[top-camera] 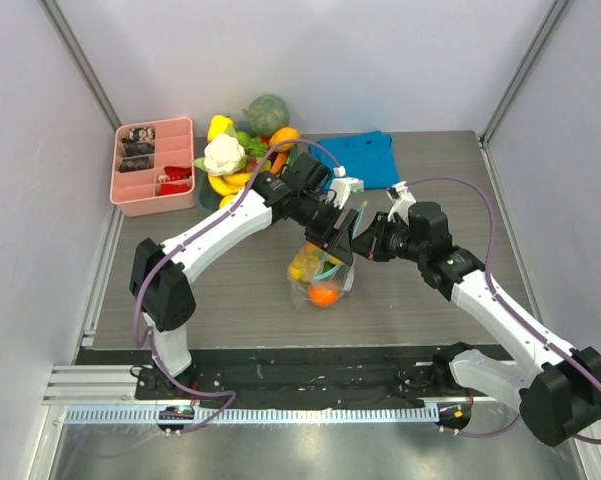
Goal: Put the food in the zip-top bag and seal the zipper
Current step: Zip the zipper food storage bag at the center of the board.
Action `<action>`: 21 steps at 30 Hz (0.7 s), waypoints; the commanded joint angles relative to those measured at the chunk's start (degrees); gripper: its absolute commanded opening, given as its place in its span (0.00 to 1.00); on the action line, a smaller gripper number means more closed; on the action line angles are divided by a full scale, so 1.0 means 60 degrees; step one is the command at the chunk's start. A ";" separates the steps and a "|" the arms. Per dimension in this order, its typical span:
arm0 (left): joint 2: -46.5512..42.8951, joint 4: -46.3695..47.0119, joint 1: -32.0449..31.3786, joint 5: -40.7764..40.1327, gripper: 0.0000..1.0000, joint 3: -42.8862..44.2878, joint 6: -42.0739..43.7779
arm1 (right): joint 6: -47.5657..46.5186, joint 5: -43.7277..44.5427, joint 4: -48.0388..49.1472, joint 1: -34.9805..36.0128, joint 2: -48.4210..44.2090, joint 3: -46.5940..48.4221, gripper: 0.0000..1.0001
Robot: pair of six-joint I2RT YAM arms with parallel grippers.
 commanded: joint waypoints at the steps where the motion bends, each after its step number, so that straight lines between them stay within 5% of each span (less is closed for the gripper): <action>1: -0.0015 0.0090 -0.0257 -0.0828 0.64 0.0430 0.0191 | 0.0436 0.0257 0.0915 0.0122 -0.0027 0.0182 0.01; 8: 0.0014 -0.0246 -0.0652 -0.2777 0.46 0.0650 0.0835 | 0.0920 0.0330 0.0974 0.0180 0.0091 0.0446 0.01; 13: 0.0219 -0.1080 -0.0682 -0.3425 0.01 0.1191 0.1478 | 0.0600 0.0096 0.0813 0.0181 -0.0157 0.0432 0.04; 17: -0.0100 -0.1858 -0.0653 -0.3543 0.00 0.1442 0.2650 | -0.0396 -0.0329 -0.0209 -0.0272 -0.0523 0.0782 0.45; 19: -0.0482 -0.1888 -0.0551 -0.3252 0.00 0.0961 0.3163 | -0.1011 -0.0534 -0.0723 -0.0608 -0.0714 0.1221 0.57; 20: -0.0730 -0.1873 -0.0536 -0.3163 0.00 0.0726 0.3774 | -0.1724 -0.0563 -0.1262 -0.0668 -0.0874 0.1397 0.76; 21: -0.1153 -0.1873 -0.0521 -0.3118 0.00 0.0521 0.4085 | -0.2079 -0.0462 -0.1528 -0.0698 -0.0963 0.1660 0.84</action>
